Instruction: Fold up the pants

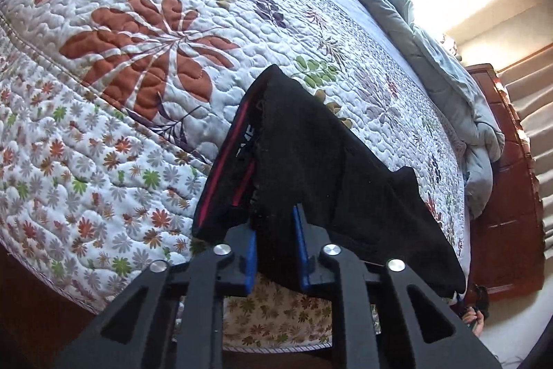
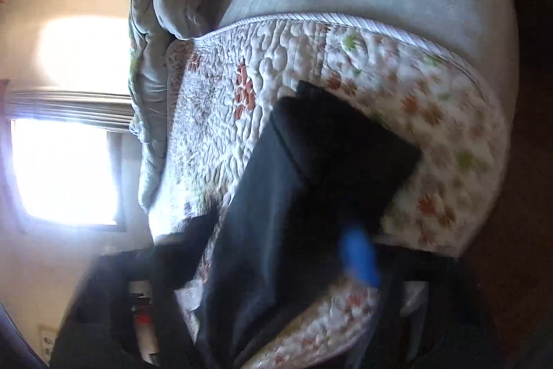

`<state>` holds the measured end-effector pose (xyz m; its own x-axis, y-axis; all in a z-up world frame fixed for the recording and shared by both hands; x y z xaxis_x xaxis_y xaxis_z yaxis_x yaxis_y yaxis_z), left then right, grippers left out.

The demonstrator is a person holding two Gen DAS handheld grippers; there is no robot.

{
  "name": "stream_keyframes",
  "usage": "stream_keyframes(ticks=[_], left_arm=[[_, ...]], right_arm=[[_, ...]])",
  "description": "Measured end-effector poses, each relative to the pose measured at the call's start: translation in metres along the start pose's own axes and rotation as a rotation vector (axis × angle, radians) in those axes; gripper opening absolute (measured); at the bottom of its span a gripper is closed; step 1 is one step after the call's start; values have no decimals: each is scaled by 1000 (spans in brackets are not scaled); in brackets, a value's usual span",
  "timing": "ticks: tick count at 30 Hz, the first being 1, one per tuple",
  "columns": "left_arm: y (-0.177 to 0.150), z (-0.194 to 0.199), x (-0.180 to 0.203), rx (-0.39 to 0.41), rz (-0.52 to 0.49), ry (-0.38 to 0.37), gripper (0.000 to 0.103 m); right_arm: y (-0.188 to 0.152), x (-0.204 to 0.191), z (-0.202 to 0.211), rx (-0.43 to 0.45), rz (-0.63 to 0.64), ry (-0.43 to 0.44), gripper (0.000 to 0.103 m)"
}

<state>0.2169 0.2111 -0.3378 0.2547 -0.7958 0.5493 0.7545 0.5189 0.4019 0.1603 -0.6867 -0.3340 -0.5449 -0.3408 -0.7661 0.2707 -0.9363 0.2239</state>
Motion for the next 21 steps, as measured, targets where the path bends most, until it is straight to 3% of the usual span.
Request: stream_keyframes(ticks=[2,5,6,9,11,13,19,21], left_arm=[[3,0,0,-7,18,-12,9],[7,6,6,-12,35,-58,9],[6,8,5,-16,41,-62,9],[-3,1,-11,-47,62,-30,8],[-8,-5,-20,-60,67,-12,8],[-8,-7,-23,-60,71,-19,8],[-2,-5,-14,-35,6,-21,9],[-5,-8,-18,-44,14,-18,9]], right_arm=[[9,-31,1,46,135,-3,7],[15,-88,31,150,311,120,5],[17,-87,38,176,316,119,5],[22,-25,36,197,187,32,5],[12,20,18,134,111,-32,5],[4,42,9,103,106,-69,5],[8,39,6,113,142,-66,6],[8,50,-3,80,128,-109,10]])
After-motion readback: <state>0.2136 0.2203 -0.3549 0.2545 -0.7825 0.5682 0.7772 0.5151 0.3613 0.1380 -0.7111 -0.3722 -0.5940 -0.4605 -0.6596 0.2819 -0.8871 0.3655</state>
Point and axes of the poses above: each gripper's, at about its wrist camera, not at the fingertips, and z roughly against the way its jaws point, x to its right, y to its top, the point moved 8 cm from there along -z, roughly the way its jaws point, and after that the axes turned 10 degrees about x, right-handed, at the moved point
